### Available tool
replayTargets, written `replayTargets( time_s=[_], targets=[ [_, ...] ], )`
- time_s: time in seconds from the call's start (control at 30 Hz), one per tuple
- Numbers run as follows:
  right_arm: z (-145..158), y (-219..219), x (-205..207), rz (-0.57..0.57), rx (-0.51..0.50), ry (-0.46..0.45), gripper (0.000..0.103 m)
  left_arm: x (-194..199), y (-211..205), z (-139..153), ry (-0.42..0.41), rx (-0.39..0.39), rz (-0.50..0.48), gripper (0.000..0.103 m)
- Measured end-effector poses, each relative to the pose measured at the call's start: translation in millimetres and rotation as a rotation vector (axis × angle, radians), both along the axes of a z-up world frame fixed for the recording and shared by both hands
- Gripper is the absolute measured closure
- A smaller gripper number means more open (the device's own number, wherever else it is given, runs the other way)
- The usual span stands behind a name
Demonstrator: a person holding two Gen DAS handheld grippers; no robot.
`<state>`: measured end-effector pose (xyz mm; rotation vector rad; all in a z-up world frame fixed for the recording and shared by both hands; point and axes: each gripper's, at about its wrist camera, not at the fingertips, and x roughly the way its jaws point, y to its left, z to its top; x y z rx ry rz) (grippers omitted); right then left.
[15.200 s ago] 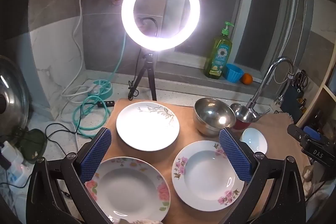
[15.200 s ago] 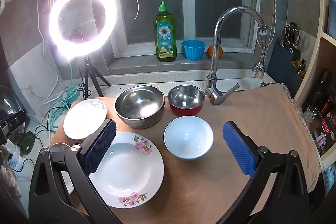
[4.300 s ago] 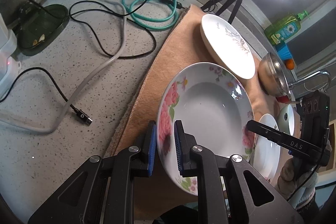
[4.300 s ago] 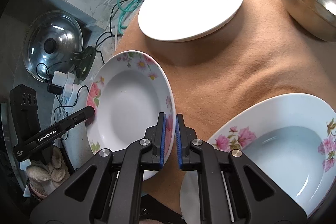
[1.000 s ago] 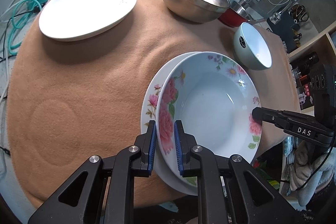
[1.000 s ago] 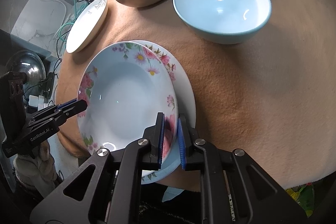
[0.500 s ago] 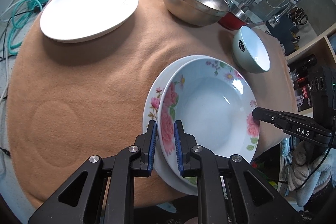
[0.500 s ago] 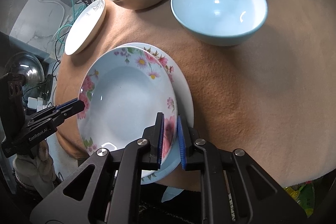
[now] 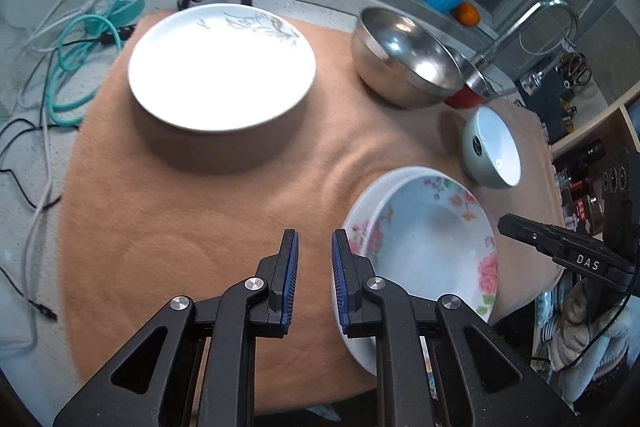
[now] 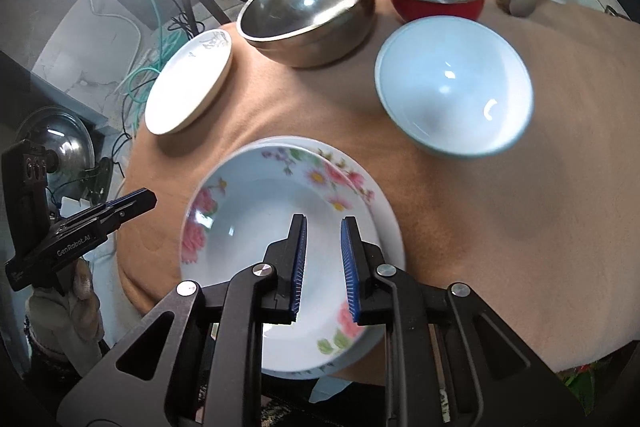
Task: Organize plates and bowls
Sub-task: 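Move the right tool to the grey-branch white plate and grasp its rim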
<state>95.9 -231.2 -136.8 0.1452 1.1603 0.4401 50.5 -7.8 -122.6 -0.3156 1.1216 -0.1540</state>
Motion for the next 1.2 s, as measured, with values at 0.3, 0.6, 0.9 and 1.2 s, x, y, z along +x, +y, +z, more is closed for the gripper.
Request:
replayTargets(
  time_s=[0.3, 0.6, 0.9, 1.2],
  targets=[
    [24, 48, 24, 0.031, 0.049, -0.07, 0.085, 25, 52, 5, -0.036, 0.031, 0.075, 0.088],
    [29, 99, 55, 0.05, 0.067, -0.081, 0.085, 63, 106, 10, -0.072, 0.047, 0.135, 0.088],
    [15, 135, 89, 0.046, 0.053, -0.059, 0.085, 107, 140, -6, -0.058, 0.08, 0.161, 0.088],
    [-2, 153, 116, 0.02, 0.033, -0.029, 0.085, 133, 151, -21, -0.025, 0.065, 0.15, 0.088]
  ],
)
